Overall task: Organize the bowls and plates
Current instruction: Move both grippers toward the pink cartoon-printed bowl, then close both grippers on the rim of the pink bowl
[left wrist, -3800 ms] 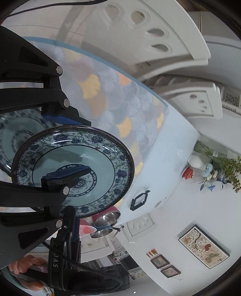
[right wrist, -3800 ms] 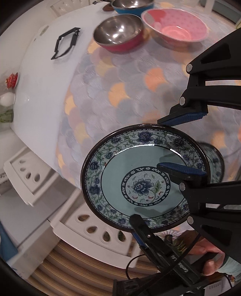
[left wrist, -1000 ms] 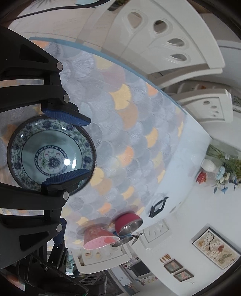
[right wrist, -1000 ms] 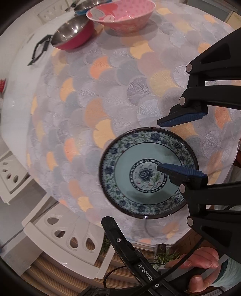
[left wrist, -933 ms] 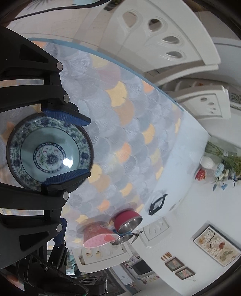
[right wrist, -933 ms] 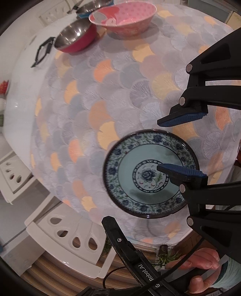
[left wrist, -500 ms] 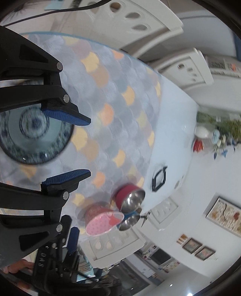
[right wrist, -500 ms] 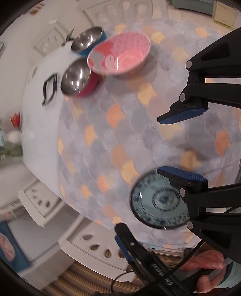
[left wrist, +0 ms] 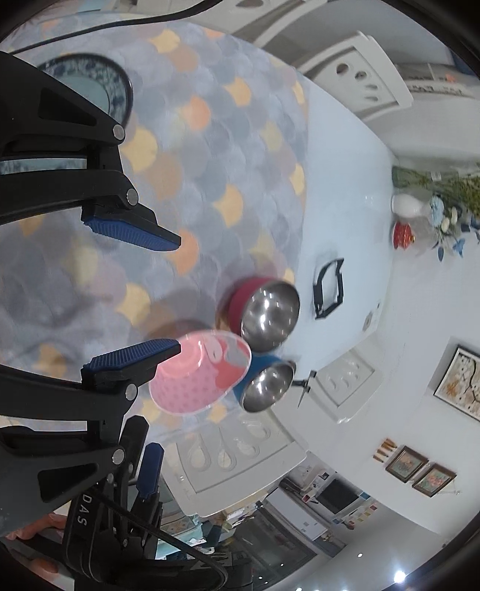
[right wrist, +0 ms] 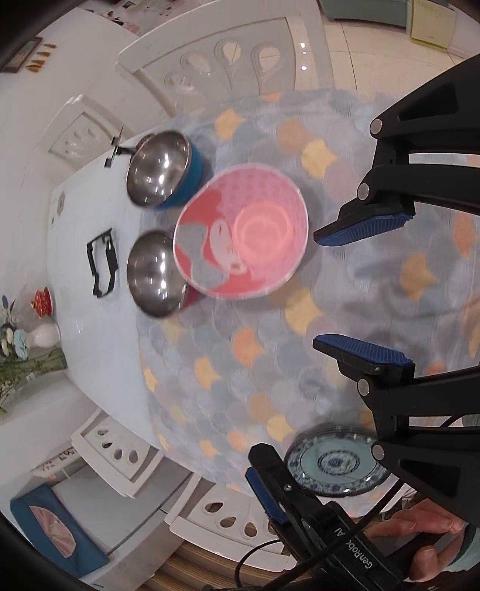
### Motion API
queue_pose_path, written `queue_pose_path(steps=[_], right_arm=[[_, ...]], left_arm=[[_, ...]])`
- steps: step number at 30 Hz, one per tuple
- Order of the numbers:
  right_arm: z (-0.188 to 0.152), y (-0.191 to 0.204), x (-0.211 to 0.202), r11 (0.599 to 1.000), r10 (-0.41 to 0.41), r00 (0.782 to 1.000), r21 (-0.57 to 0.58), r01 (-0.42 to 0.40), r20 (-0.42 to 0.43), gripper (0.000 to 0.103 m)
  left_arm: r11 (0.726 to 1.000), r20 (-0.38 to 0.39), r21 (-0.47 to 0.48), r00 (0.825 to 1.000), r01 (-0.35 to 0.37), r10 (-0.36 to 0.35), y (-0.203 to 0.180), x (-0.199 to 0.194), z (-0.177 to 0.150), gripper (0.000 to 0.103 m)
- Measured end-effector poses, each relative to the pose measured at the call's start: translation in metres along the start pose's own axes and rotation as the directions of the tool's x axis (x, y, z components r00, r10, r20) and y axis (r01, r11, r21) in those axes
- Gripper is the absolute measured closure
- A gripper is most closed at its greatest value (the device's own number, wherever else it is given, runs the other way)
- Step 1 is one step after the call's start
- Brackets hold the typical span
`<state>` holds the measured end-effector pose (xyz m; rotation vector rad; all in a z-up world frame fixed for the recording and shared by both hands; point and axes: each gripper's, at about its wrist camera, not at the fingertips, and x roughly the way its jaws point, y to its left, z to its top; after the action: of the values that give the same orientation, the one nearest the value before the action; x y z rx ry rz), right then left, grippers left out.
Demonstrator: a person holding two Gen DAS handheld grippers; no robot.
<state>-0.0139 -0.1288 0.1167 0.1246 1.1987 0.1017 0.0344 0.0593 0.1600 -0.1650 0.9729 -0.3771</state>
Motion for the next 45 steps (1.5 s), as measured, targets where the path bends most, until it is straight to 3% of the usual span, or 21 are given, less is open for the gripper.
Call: queue_pose_path(steps=[11,16,22,27,38,45], right_arm=[[0.016,-0.063,0.000,0.999,-0.010,1.000,-0.052,0.011,0.026,0.052],[0.029,-0.100,0.015,1.000,0.020,0.999,0.006,-0.020,0.041,0.047],[0.045,-0.134,0.059,0.993,0.084,0.996,0.079,-0.083,-0.012,0.046],[0.052,-0.132,0.086,0.995,0.086,0.995,0.054,-0.083,-0.048,0.046],[0.055,-0.111,0.111,0.998,0.050,0.998,-0.039,-0.052,-0.043,0.046],[0.057,-0.111,0.126,0.998,0.054,0.997,-0.035,-0.055,-0.051,0.046]], left_arm=[[0.997,-0.008,-0.074,1.000,-0.012,0.011,-0.042,0.036,0.003,0.055],[0.993,-0.052,-0.117,0.998,-0.031,0.025,-0.049,0.068,0.000,0.054],[0.984,-0.123,-0.175,0.992,-0.030,0.009,-0.047,0.113,-0.004,0.053],[0.982,-0.137,-0.186,0.990,-0.045,0.019,-0.045,0.129,-0.005,0.053],[0.981,-0.140,-0.176,0.988,-0.085,0.061,-0.037,0.148,-0.005,0.053],[0.981,-0.140,-0.142,0.984,-0.130,0.110,-0.038,0.155,-0.007,0.060]])
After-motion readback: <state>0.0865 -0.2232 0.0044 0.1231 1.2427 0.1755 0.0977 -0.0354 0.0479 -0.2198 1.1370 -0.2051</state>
